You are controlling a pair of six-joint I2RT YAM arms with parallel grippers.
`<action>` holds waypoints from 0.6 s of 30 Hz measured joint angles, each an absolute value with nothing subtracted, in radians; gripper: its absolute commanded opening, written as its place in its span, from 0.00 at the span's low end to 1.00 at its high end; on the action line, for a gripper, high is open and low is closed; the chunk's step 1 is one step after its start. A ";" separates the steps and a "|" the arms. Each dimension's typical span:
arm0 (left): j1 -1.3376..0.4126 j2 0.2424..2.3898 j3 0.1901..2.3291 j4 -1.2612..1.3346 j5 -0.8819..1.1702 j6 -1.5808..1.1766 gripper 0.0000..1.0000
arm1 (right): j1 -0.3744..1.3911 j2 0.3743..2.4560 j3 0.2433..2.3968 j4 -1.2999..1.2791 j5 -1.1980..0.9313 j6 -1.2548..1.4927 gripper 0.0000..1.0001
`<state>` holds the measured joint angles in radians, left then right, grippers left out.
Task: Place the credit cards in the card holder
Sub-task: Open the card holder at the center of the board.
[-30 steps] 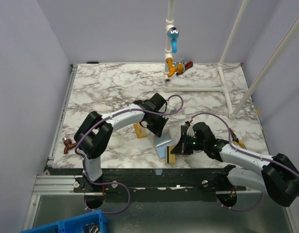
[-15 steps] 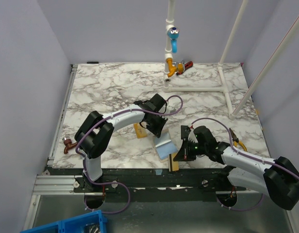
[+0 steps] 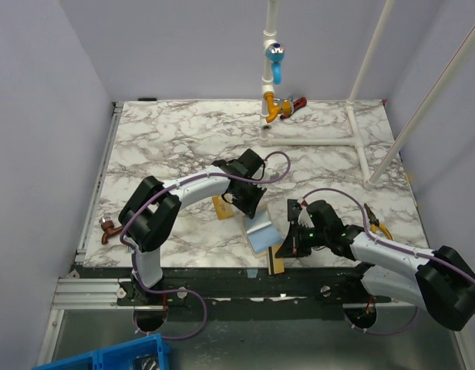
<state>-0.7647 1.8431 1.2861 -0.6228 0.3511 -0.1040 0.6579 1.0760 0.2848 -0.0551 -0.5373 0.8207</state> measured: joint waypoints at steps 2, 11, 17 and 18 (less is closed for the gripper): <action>-0.765 1.843 1.286 -0.623 0.351 -0.104 0.00 | 0.658 1.081 0.285 -0.054 -0.539 0.821 0.01; -0.759 1.838 1.279 -0.619 0.350 -0.104 0.00 | 0.658 1.128 0.285 -0.035 -0.538 0.821 0.01; -0.729 1.820 1.254 -0.607 0.350 -0.113 0.00 | 0.658 1.207 0.316 0.015 -0.537 0.821 0.01; -0.717 1.814 1.246 -0.602 0.349 -0.118 0.00 | 0.658 1.223 0.327 0.025 -0.536 0.821 0.01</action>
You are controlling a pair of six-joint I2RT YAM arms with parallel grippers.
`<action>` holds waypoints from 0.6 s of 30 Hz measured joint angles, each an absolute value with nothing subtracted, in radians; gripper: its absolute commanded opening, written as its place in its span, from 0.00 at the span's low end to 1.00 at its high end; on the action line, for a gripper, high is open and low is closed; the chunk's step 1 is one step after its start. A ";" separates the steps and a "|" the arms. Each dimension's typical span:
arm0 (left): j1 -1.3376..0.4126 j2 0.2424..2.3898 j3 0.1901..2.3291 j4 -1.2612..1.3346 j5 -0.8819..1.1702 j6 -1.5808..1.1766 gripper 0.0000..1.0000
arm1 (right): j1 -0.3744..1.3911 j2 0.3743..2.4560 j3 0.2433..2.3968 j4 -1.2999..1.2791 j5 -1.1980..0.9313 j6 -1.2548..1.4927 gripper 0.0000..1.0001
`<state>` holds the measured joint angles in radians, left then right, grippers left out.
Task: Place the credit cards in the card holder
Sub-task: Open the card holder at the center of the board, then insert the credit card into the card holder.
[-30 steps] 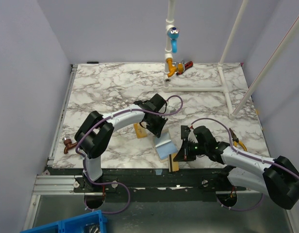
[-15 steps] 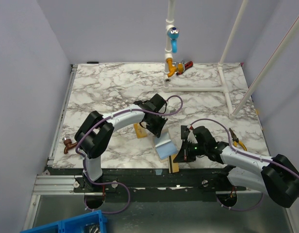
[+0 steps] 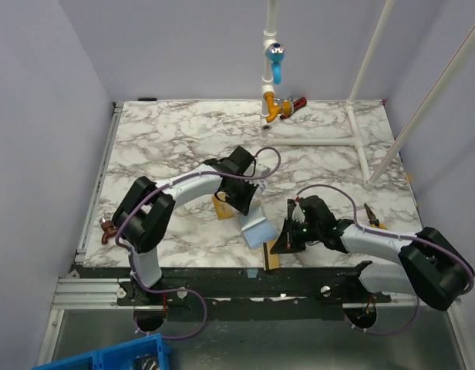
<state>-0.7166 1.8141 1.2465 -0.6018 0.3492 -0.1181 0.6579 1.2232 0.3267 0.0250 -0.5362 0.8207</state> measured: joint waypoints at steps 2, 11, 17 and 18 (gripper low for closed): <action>-0.688 1.799 1.226 -0.593 0.348 -0.130 0.00 | 0.658 1.256 0.347 0.045 -0.530 0.820 0.01; -0.555 1.702 1.065 -0.505 0.396 -0.194 0.01 | 0.658 1.380 0.437 0.103 -0.513 0.812 0.01; -0.558 1.676 1.017 -0.455 0.440 -0.217 0.03 | 0.658 1.440 0.474 0.137 -0.518 0.812 0.01; -0.558 1.671 1.011 -0.448 0.441 -0.221 0.02 | 0.658 1.443 0.476 0.139 -0.519 0.811 0.01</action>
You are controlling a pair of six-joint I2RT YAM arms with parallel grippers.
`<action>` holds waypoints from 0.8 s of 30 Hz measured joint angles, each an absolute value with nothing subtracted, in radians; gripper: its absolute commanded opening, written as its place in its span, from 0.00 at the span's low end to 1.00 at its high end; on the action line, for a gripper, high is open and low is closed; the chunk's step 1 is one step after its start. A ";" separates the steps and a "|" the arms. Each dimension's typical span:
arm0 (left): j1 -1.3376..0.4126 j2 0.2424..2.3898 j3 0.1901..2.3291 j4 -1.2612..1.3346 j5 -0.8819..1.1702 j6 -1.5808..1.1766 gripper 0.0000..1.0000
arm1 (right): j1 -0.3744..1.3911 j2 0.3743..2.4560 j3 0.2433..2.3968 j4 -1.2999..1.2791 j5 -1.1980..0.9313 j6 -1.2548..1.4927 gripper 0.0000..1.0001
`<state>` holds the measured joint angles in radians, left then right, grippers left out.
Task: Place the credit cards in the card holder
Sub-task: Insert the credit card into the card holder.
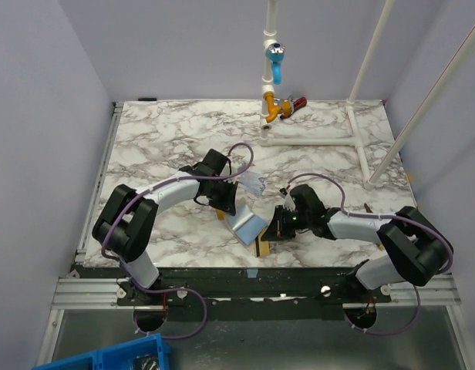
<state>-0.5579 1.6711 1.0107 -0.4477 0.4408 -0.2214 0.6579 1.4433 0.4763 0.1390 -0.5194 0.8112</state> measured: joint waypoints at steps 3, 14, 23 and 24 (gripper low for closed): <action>-0.558 1.659 0.991 -0.428 0.446 -0.238 0.00 | 0.658 1.443 0.481 0.128 -0.521 0.805 0.01; -0.514 1.583 0.890 -0.397 0.443 -0.368 0.00 | 0.658 1.196 0.433 -0.072 -0.464 0.783 0.01; -0.481 1.556 0.869 -0.375 0.410 -0.455 0.00 | 0.658 1.324 0.719 -0.296 -0.279 0.701 0.01; -0.481 1.549 0.867 -0.374 0.404 -0.461 0.00 | 0.658 1.344 0.749 -0.315 -0.253 0.695 0.01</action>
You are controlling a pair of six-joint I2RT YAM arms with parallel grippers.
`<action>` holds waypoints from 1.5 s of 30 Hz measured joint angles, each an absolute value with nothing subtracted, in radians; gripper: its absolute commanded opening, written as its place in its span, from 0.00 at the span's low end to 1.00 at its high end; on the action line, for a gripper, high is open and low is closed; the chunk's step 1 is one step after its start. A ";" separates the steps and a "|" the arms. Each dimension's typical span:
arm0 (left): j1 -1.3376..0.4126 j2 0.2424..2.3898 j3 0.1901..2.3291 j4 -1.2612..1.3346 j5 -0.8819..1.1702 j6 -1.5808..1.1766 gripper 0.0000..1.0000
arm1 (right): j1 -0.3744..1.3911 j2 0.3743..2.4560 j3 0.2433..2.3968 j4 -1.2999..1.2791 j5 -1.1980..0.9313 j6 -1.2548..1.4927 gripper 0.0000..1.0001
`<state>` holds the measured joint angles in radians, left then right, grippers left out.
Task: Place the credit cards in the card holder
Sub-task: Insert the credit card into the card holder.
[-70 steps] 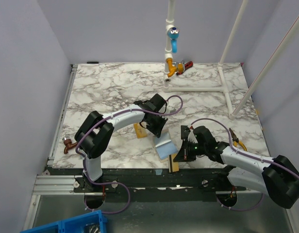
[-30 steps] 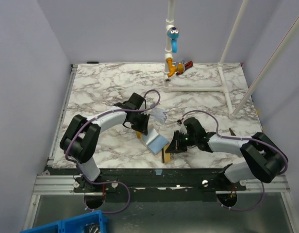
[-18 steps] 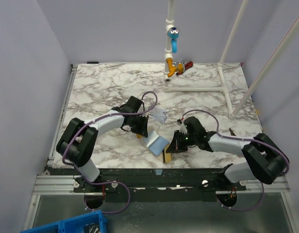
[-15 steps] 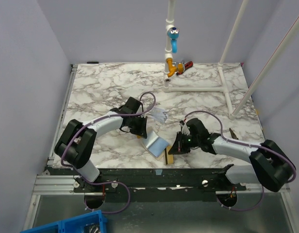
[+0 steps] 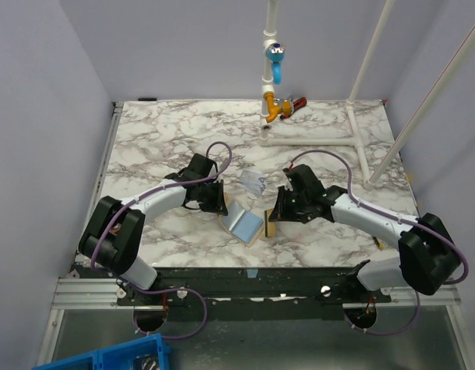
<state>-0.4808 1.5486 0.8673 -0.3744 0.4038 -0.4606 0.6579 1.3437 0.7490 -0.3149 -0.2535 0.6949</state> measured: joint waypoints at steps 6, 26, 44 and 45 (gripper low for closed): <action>-0.481 1.537 0.867 -0.363 0.393 -0.485 0.00 | 0.693 1.416 0.822 -0.421 -0.127 0.682 0.01; -0.480 1.537 0.847 -0.337 0.393 -0.522 0.00 | 0.857 1.545 0.925 -0.535 0.041 0.775 0.06; -0.480 1.536 0.846 -0.338 0.393 -0.522 0.00 | 0.857 1.510 0.895 -0.569 0.062 0.795 0.10; -0.480 1.536 0.846 -0.338 0.393 -0.522 0.00 | 0.857 1.501 0.892 -0.572 0.062 0.796 0.11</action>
